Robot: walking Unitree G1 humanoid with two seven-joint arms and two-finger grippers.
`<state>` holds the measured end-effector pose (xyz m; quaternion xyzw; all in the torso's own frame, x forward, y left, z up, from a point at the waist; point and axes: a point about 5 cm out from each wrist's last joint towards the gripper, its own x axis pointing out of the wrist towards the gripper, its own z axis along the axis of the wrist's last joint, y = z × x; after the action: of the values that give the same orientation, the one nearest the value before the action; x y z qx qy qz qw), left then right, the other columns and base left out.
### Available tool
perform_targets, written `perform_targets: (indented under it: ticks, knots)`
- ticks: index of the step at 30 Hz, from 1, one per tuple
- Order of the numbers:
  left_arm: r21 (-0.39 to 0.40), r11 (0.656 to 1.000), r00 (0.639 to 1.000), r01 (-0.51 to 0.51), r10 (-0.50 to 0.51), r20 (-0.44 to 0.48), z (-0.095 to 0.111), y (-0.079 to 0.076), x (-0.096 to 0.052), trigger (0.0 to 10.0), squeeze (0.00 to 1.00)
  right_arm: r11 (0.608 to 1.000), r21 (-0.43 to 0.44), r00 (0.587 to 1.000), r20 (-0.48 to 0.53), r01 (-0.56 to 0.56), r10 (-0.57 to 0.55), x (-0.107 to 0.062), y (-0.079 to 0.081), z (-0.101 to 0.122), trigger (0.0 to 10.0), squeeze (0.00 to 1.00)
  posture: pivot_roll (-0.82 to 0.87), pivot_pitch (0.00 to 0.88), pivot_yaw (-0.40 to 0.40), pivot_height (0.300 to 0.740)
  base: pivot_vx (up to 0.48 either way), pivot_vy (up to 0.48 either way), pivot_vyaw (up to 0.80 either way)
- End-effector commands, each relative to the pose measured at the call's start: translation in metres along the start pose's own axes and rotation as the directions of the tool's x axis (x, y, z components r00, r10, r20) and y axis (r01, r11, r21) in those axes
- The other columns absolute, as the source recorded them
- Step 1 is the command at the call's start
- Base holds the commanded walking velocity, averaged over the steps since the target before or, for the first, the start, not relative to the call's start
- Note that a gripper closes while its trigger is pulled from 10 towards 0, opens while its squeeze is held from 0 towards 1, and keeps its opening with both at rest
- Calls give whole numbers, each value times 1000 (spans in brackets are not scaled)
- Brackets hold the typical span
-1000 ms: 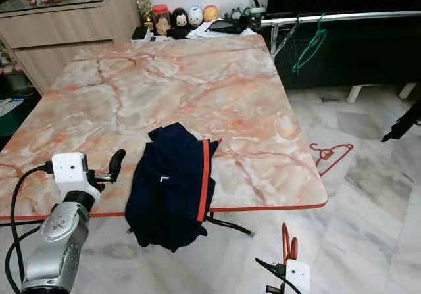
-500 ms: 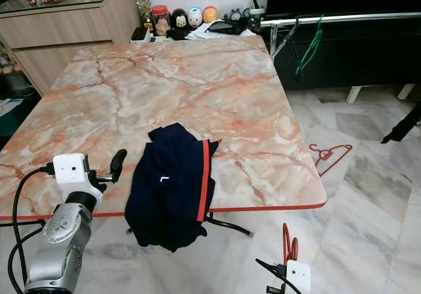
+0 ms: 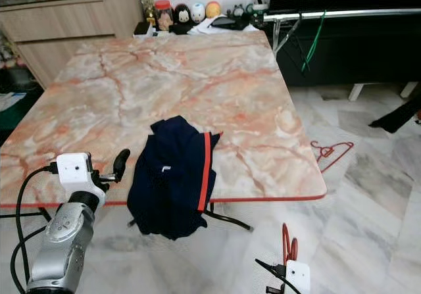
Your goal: Hang hanger
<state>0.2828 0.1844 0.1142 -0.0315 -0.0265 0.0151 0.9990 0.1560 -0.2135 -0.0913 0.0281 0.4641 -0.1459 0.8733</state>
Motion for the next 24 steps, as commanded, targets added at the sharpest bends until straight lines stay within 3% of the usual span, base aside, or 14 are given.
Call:
perform_targets:
  ticks: [1,24]
  knots:
    - [-3,1000,1000,-3,3,-5,-2,2,-1,10000,0,1000,14,1000,-11,-1,1,-1,2,-4,10000,0,-162,0,62,740,-307,0,0]
    - [0,1000,1000,1,-1,-7,-1,2,0,10000,0,1000,17,1000,-10,-1,1,-1,3,-3,10000,0,-159,0,62,740,-307,0,0]
